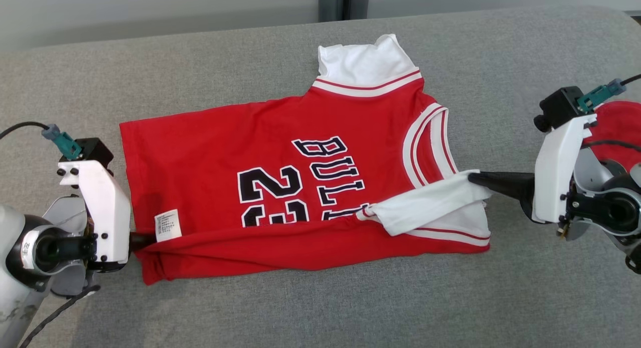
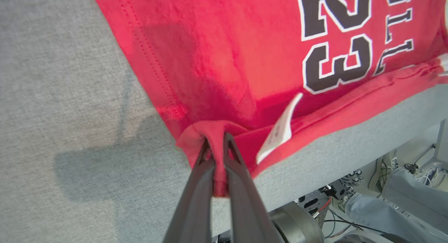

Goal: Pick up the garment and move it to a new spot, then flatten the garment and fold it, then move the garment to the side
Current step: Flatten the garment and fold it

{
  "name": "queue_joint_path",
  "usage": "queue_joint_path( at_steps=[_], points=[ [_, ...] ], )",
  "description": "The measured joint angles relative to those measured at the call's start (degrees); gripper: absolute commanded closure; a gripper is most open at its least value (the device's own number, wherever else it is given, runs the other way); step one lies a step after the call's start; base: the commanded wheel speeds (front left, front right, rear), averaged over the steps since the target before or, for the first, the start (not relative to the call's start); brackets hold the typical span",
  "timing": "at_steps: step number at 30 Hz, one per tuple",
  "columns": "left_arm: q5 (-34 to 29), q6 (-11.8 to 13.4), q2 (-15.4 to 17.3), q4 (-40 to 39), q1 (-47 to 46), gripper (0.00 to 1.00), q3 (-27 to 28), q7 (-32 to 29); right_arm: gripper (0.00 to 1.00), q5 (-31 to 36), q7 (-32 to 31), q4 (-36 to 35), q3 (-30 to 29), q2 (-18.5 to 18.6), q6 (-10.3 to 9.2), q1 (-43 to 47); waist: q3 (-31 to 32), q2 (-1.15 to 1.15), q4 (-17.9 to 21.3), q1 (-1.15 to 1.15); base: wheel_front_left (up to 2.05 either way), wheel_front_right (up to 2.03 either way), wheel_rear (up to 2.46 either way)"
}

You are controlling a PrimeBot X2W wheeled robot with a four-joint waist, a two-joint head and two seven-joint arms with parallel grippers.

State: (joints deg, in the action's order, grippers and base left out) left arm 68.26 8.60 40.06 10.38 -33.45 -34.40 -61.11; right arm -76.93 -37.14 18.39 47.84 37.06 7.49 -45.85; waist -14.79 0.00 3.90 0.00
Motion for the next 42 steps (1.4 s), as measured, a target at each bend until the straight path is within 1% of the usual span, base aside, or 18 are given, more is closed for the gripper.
queue_joint_path(
  at_steps=[9, 13, 14, 15, 16, 17, 20, 22, 26, 30, 34, 36, 38, 42],
  points=[
    [-0.57, -1.56, -2.70, 3.82, -2.43, 1.00, -0.65, 0.85, 1.00, 2.85, 3.74, 3.58, -0.24, -3.38, 0.00, -2.76, -1.46, 0.00, -0.32, 0.00, 0.00, 0.00, 0.00],
    [-0.81, -2.46, -3.21, 5.47, -3.43, 1.00, -0.89, 1.32, 1.00, 3.15, 5.04, 4.72, 0.19, -4.28, -0.01, -3.06, -1.60, 0.00, -0.42, 0.00, 0.00, 0.00, 0.00],
    [-0.97, -2.56, -3.34, 5.82, -3.59, 0.80, -0.87, 1.56, 0.80, 3.16, 5.47, 4.90, 0.32, -4.47, 0.00, -3.07, -1.57, 0.00, -0.43, 0.00, 0.00, 0.00, 0.00],
    [-1.11, -2.82, -3.50, 6.26, -3.65, 0.39, -0.91, 1.65, 0.59, 3.15, 6.01, 5.11, 0.32, -4.68, 0.00, -3.08, -1.51, 0.00, -0.44, 0.00, 0.00, 0.00, 0.00],
    [-1.14, -3.07, -3.66, 6.60, -3.65, 0.00, -0.96, 1.79, 0.29, 3.15, 6.27, 5.38, 0.40, -4.83, 0.00, -3.12, -1.41, 0.00, -0.44, 0.00, 0.00, 0.00, 0.00],
    [-1.18, -3.15, -3.78, 6.97, -3.68, 0.00, -0.97, 2.22, 0.00, 3.21, 6.82, 5.63, 0.51, -4.97, -0.01, -3.12, -1.28, 0.00, -0.44, 0.00, 0.00, 0.00, 0.00],
    [-1.23, -3.58, -4.15, 7.91, -4.02, 0.00, -0.89, 2.96, 0.00, 3.35, 11.11, 5.38, -0.07, -5.57, -0.01, -3.11, -0.71, 0.00, -0.43, 0.00, 0.00, 0.00, 0.00],
    [-1.48, -4.04, -4.21, 8.50, -4.14, 0.00, -0.64, 4.02, 0.00, 3.52, 15.14, 4.98, -1.02, -5.98, 0.00, -3.11, -0.18, 0.00, -0.44, 0.00, 0.00, 0.00, 0.00],
    [-2.08, -5.27, -4.08, 8.83, -4.13, 0.00, 0.55, 8.00, 0.00, 3.30, 21.75, 4.28, -1.62, -5.75, 0.00, -1.63, 1.22, 0.00, -0.50, 0.00, 0.00, 0.00, 0.00],
    [-4.13, -6.80, -3.04, 7.94, -2.87, 0.00, 2.54, 15.64, 0.00, 3.25, 29.59, 2.55, -2.38, -4.65, -0.01, 1.30, 2.87, 0.00, -0.55, 0.00, 0.00, 0.00, 0.00],
    [-6.37, -7.34, -2.89, 5.78, 1.04, 0.00, 4.87, 25.98, 0.00, 4.58, 39.40, 1.72, -3.25, -3.44, -0.01, 4.92, 4.72, 0.00, -0.55, 0.00, 0.00, 0.00, 0.00],
    [-7.95, -6.70, -3.01, 4.35, 3.70, 0.00, 5.66, 30.89, 0.00, 6.27, 44.85, 2.58, -3.98, -3.03, 0.00, 6.95, 5.66, 0.00, -0.59, 0.00, 0.00, 0.00, 0.00],
    [-9.83, -5.43, -3.07, 2.76, 6.56, 0.00, 6.13, 35.82, 0.00, 7.44, 48.79, 3.44, -4.90, -2.65, -0.02, 8.84, 6.55, 0.00, -0.73, 0.00, 0.00, 0.00, 0.00],
    [-12.43, -2.05, -4.57, -0.99, 12.45, 0.00, 7.59, 45.01, 0.00, 10.67, 51.55, 4.64, -7.38, -4.02, -0.01, 13.07, 8.06, 0.00, -1.11, 0.00, 0.00, 0.00, 0.00]
  ],
)
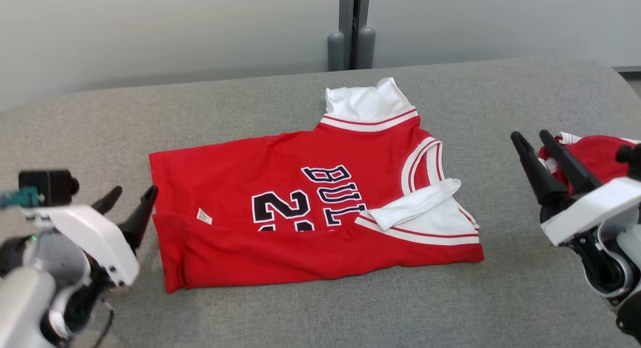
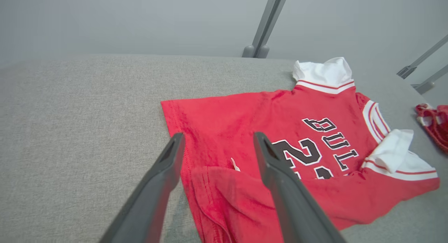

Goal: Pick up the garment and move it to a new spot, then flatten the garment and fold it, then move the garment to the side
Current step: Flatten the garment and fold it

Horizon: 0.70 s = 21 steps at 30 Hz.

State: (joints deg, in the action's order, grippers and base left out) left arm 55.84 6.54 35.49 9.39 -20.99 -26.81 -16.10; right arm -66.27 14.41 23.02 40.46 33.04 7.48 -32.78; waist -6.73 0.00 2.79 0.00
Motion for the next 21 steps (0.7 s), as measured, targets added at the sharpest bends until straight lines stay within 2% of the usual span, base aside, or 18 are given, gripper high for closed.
queue_joint_path(
  at_steps=[5, 9, 12, 16, 21],
  points=[
    [-4.44, 5.01, -2.24, -3.85, 6.85, 0.00, 0.47, 10.32, 0.00, 5.75, 0.51, 0.27, -7.01, -3.20, 0.00, 5.97, 1.10, 0.00, -0.43, 0.00, 0.00, 0.00, 0.00],
    [-7.43, 8.27, -4.33, -4.85, 10.72, 0.00, 0.41, 16.73, 0.00, 10.63, 0.55, 2.41, -8.15, -5.45, 0.00, 11.40, 1.46, 0.00, -0.79, 0.00, 0.00, 0.00, 0.00],
    [-7.91, 9.27, -5.34, -4.77, 12.32, 0.00, 0.46, 18.79, 0.00, 11.95, -0.07, 3.70, -7.25, -6.24, 0.00, 12.88, 1.54, 0.00, -0.94, 0.00, 0.00, 0.00, 0.00],
    [-8.66, 10.73, -6.62, -3.34, 14.81, 0.00, -0.35, 20.40, 0.00, 11.82, -3.86, 5.50, -6.41, -7.75, 0.00, 14.26, 1.46, 0.00, -1.10, 0.00, 0.00, 0.00, 0.00],
    [-9.38, 10.88, -8.32, 0.04, 15.01, 0.00, -2.71, 19.68, 0.00, 11.51, -7.46, 8.28, -6.20, -8.83, 0.00, 14.30, 1.09, 0.00, -1.36, 0.00, 0.00, 0.00, 0.00]
  ],
)
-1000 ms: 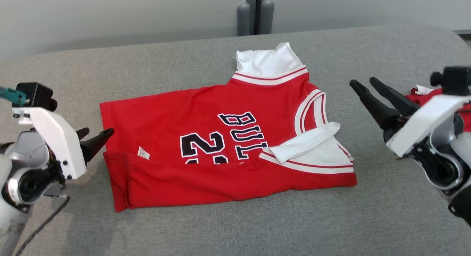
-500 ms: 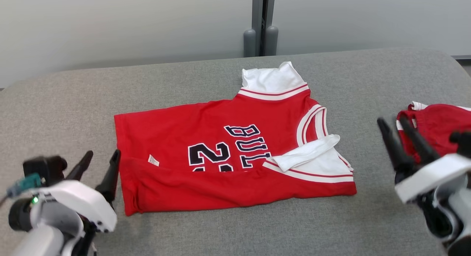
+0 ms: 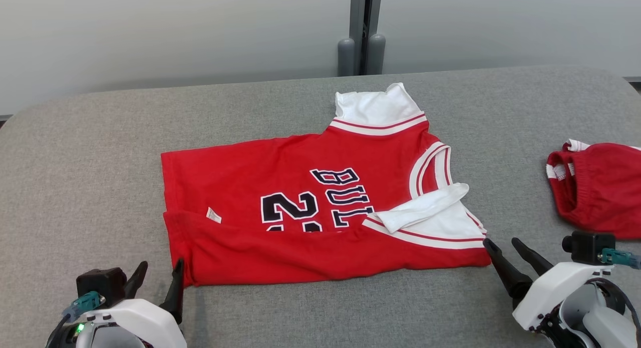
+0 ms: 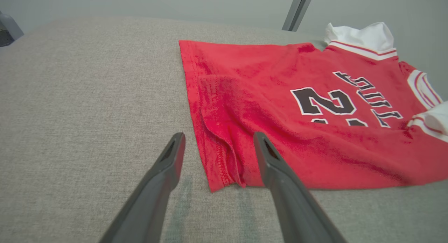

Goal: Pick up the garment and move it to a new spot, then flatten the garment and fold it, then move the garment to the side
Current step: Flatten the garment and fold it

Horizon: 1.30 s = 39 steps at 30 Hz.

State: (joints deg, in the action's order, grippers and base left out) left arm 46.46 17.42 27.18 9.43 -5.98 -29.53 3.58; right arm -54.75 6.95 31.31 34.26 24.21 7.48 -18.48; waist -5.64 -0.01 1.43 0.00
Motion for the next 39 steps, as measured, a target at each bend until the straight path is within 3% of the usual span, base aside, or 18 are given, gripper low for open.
queue_joint_path(
  at_steps=[11, 18, 27, 28, 29, 31, 32, 33, 34, 35, 39],
  points=[
    [0.14, -2.91, -2.64, 12.00, -3.88, 0.00, -2.69, -2.21, 0.00, -1.34, -6.61, 5.47, 0.04, -2.75, 0.00, -3.84, -1.88, 0.00, -0.19, 0.00, 0.00, 0.00, 0.00],
    [0.52, -5.27, -3.69, 13.67, -6.01, 0.00, -3.54, -2.64, 0.00, -2.36, -8.79, 5.80, 0.88, -3.07, 0.00, -4.70, -2.87, 0.00, -0.44, 0.00, 0.00, 0.00, 0.00],
    [0.97, -5.49, -4.36, 13.81, -6.46, 0.00, -4.13, -3.46, 0.00, -2.89, -9.24, 5.30, 2.19, -3.69, 0.00, -5.00, -2.74, 0.00, -0.26, 0.00, 0.00, 0.00, 0.00],
    [1.08, -5.50, -4.37, 14.18, -6.45, 0.00, -4.50, -4.28, 0.15, -2.97, -9.40, 5.31, 2.43, -3.71, 0.00, -5.03, -2.70, 0.00, -0.23, 0.00, 0.00, 0.00, 0.00],
    [1.19, -5.63, -4.45, 14.56, -6.45, 0.00, -4.78, -4.97, 0.51, -3.08, -9.48, 5.33, 2.67, -3.72, 0.00, -5.05, -2.66, 0.00, -0.22, 0.00, 0.00, 0.00, 0.00],
    [1.64, -5.83, -4.61, 15.07, -6.45, 0.00, -4.93, -5.57, 0.77, -3.20, -9.79, 5.38, 3.05, -3.79, 0.00, -5.06, -2.58, 0.00, -0.21, 0.00, 0.00, 0.00, 0.00],
    [1.66, -5.83, -4.60, 15.30, -6.47, 0.15, -4.92, -5.57, 1.00, -3.21, -9.85, 5.43, 3.20, -3.81, 0.00, -5.06, -2.56, 0.00, -0.20, 0.00, 0.00, 0.00, 0.00],
    [1.67, -5.83, -4.63, 15.48, -6.51, 0.42, -4.93, -5.56, 1.00, -3.26, -9.95, 5.45, 3.33, -3.85, 0.00, -5.06, -2.54, 0.00, -0.20, 0.00, 0.00, 0.00, 0.00],
    [1.67, -5.82, -4.61, 15.67, -6.59, 0.61, -4.88, -5.46, 1.00, -3.37, -9.95, 5.46, 3.45, -3.89, 0.01, -5.06, -2.51, 0.00, -0.22, 0.00, 0.00, 0.00, 0.00],
    [1.68, -5.82, -4.61, 15.72, -6.64, 0.98, -4.76, -4.99, 1.00, -3.48, -9.95, 5.46, 3.52, -3.89, 0.01, -5.07, -2.47, 0.00, -0.24, 0.00, 0.00, 0.00, 0.00],
    [1.92, -6.04, -4.55, 15.73, -6.71, 1.00, -4.69, -4.55, 1.00, -3.81, -9.68, 5.35, 3.75, -3.72, 0.01, -5.08, -2.18, 0.00, -0.45, 0.00, 0.00, 0.00, 0.00]
  ],
)
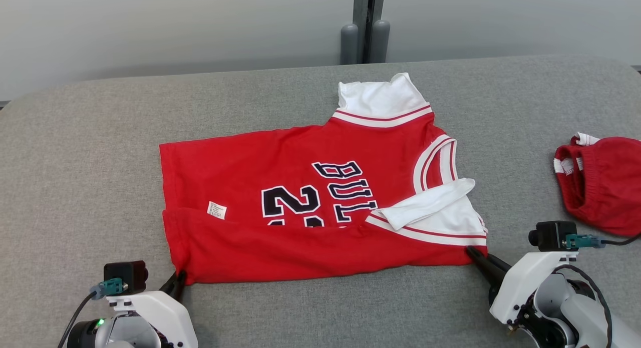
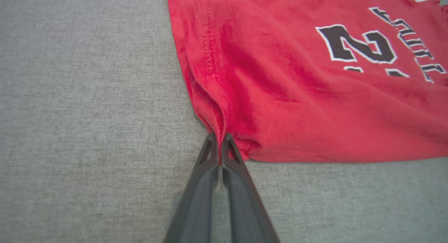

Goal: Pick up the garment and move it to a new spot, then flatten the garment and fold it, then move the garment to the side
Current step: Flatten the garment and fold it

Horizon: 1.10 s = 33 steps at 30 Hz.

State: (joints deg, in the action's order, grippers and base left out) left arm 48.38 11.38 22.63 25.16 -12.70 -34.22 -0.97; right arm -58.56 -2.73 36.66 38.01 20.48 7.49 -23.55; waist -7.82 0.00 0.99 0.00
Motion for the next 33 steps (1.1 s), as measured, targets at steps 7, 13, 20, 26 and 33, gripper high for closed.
queue_joint_path(
  at_steps=[7, 13, 20, 26, 33],
  points=[
    [0.42, -0.19, 1.66, -2.42, 0.41, 1.00, 0.43, -0.08, 1.00, -2.52, -0.57, -1.93, 0.18, 1.34, -0.01, 0.08, 1.41, 0.00, -0.25, 0.00, 0.00, 0.00, 0.00],
    [0.78, -0.27, 5.01, -7.31, 2.85, 1.00, -0.04, -3.14, 1.00, -5.66, -3.92, -6.62, -0.07, 5.27, 0.00, 1.59, 2.95, 0.00, -0.37, 0.00, 0.00, 0.00, 0.00],
    [1.77, 0.91, 8.55, -15.53, 7.29, 1.00, -0.71, -6.84, 1.00, -8.95, -8.83, -14.05, -0.86, 10.06, 0.00, 5.92, 4.49, 0.00, -0.25, 0.00, 0.00, 0.00, 0.00],
    [2.85, 2.85, 12.39, -22.39, 11.75, 1.00, -0.71, -10.12, 1.00, -9.38, -11.01, -18.82, -4.02, 14.05, 0.00, 10.30, 5.48, 0.00, 0.22, 0.00, 0.00, 0.00, 0.00],
    [4.66, 4.83, 15.04, -27.60, 15.51, 1.00, -1.11, -13.90, 1.00, -8.94, -15.26, -22.06, -7.48, 14.95, 0.00, 16.11, 5.83, 0.00, 0.66, 0.00, 0.00, 0.00, 0.00]
  ],
)
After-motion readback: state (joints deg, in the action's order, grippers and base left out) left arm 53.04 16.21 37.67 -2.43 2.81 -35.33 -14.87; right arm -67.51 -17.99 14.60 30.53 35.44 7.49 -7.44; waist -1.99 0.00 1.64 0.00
